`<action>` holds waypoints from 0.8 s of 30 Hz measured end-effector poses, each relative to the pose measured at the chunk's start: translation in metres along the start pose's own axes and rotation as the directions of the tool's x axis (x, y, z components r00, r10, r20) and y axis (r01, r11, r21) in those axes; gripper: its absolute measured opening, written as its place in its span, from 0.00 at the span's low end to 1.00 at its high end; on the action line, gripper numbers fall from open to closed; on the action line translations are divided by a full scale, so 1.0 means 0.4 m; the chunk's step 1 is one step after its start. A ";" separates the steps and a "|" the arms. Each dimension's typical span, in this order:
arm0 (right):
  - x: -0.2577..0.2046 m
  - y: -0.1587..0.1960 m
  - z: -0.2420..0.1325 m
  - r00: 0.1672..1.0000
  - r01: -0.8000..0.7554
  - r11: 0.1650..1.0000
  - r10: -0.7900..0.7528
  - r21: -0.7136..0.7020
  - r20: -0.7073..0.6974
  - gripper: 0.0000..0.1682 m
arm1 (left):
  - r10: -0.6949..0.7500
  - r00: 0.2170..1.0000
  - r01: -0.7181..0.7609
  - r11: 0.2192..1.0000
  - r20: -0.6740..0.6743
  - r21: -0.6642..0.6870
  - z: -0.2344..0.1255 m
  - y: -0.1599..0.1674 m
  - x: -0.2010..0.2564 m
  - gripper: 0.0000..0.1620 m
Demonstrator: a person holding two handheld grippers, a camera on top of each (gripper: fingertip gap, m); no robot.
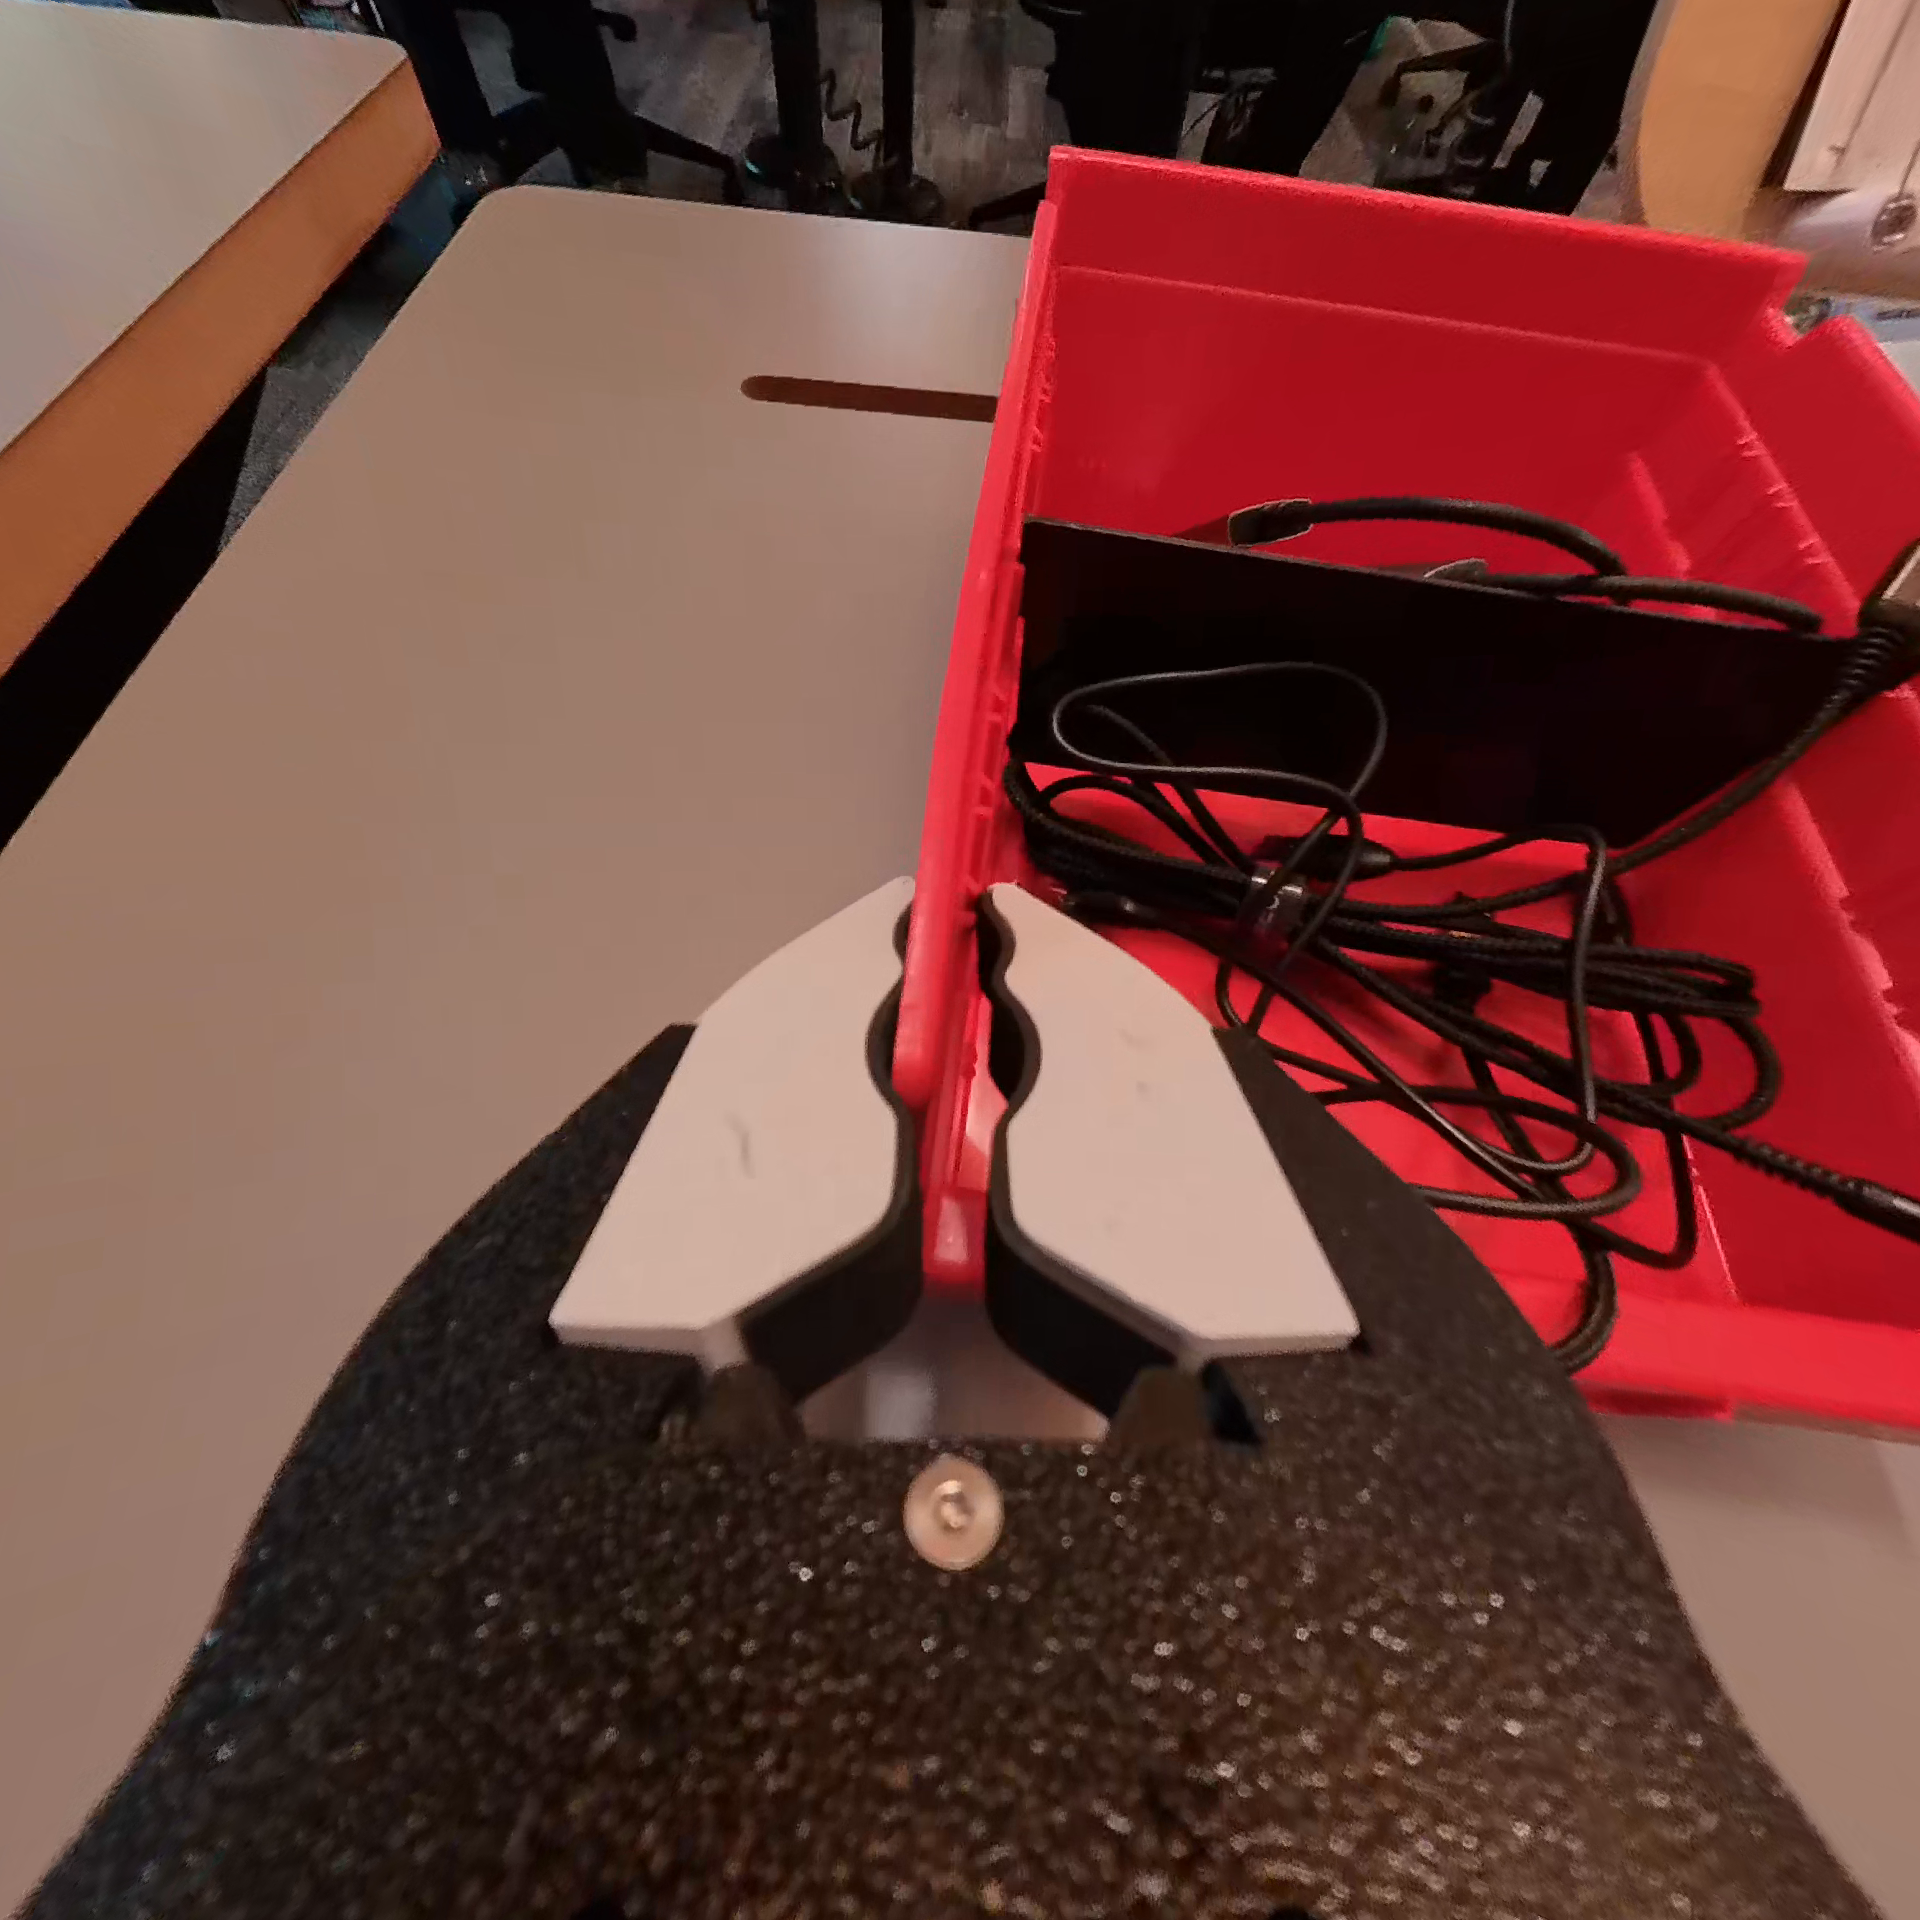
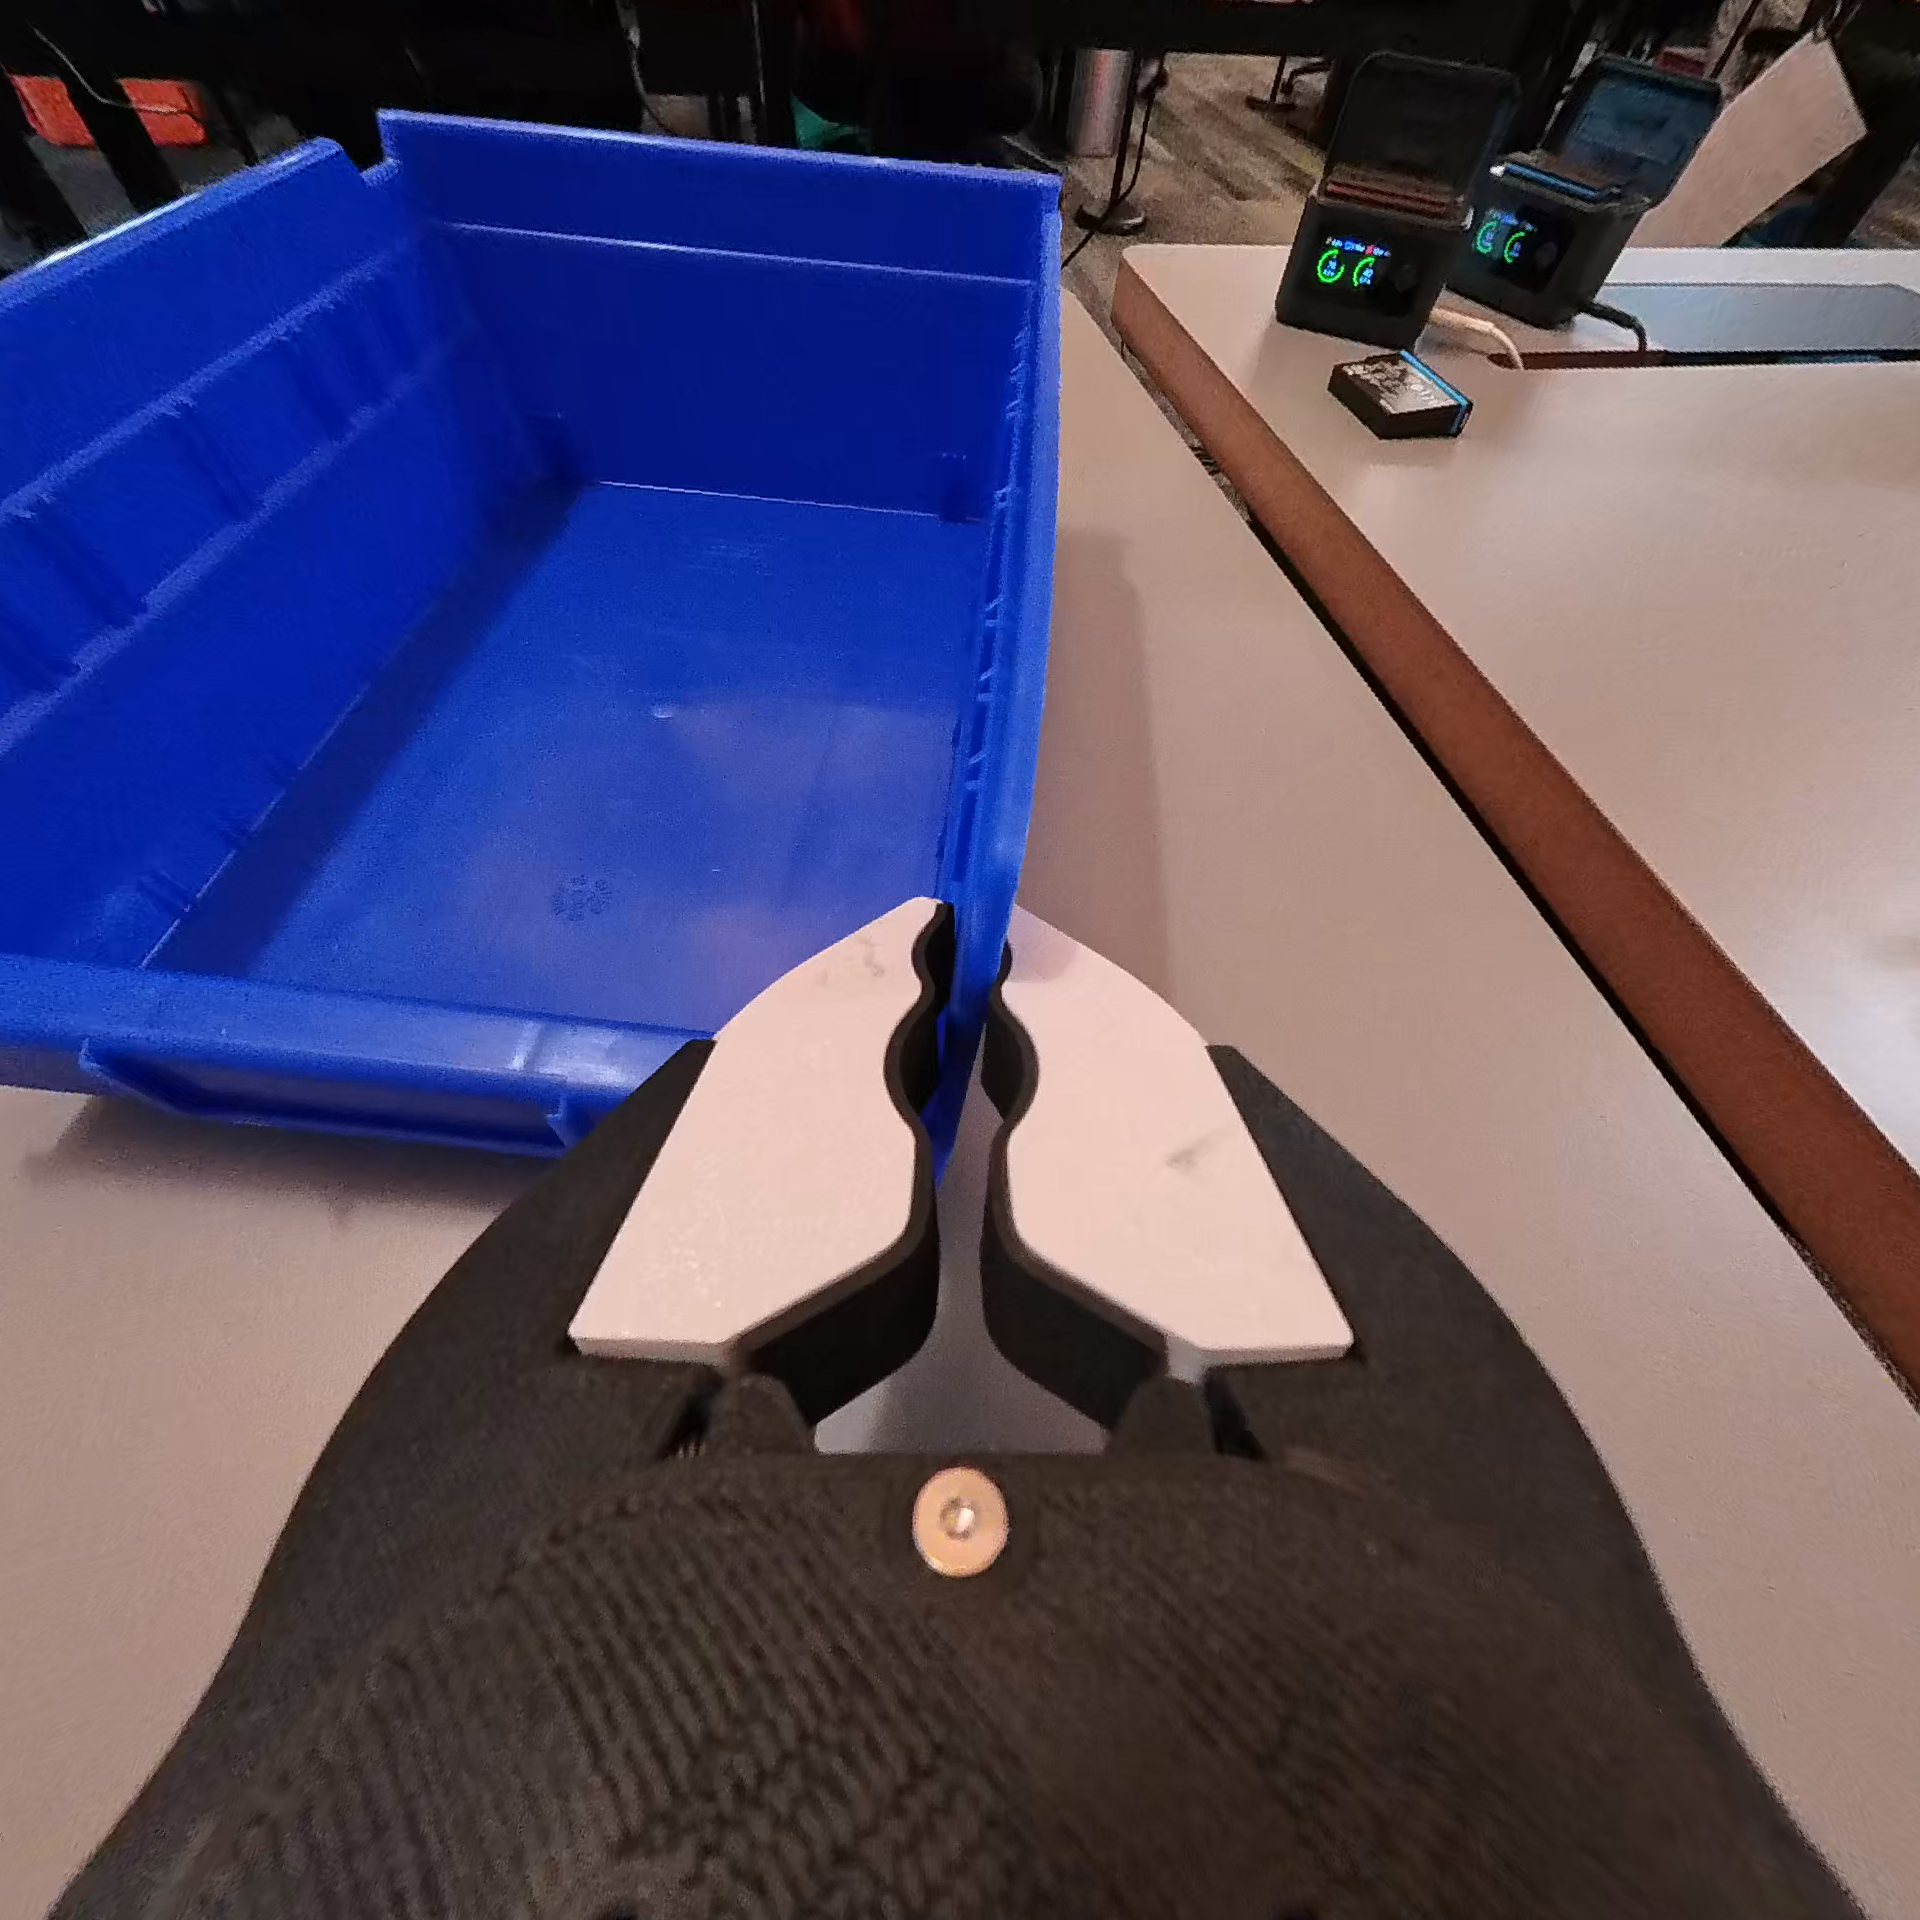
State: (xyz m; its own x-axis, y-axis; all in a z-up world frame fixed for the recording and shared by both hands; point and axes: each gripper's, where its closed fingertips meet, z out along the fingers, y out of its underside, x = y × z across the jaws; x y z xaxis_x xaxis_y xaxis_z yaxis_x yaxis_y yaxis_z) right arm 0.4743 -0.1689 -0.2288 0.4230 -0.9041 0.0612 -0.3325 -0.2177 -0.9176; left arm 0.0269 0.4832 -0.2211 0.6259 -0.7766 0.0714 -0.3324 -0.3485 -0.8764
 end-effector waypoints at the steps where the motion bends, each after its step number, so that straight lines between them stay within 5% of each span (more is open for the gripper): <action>1: 0.000 0.000 0.000 1.000 0.003 1.000 -0.003 -0.001 0.002 0.02 | -0.001 1.000 0.001 1.000 0.002 0.000 0.007 -0.004 -0.002 0.05; 9: -0.001 -0.002 -0.005 0.999 0.035 0.999 -0.035 0.006 0.033 0.02 | 0.017 0.999 -0.017 1.000 0.036 -0.005 0.015 -0.009 -0.008 0.07; 16: -0.022 -0.080 -0.156 0.991 0.004 0.989 -0.024 0.149 0.129 0.31 | 0.248 0.964 -0.254 0.966 0.099 0.051 -0.051 -0.064 0.009 0.24; 19: -0.061 -0.096 -0.229 0.979 0.021 0.977 -0.063 0.210 0.192 0.38 | 0.319 0.946 -0.324 0.939 0.061 0.113 -0.088 -0.111 0.049 0.30; 24: -0.126 -0.106 -0.297 0.963 -0.001 0.962 -0.073 0.274 0.258 0.33 | 0.453 0.886 -0.443 0.890 -0.095 0.109 -0.092 -0.173 0.145 0.30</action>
State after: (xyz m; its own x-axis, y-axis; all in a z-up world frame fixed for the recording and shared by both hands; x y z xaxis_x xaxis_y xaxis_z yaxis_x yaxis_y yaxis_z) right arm 0.3669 -0.1578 -0.1464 0.6493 -0.7601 0.0244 -0.0894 -0.1081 -0.9901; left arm 0.0604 0.4431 -0.1387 0.3375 -0.8960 -0.2887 -0.4959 0.0914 -0.8636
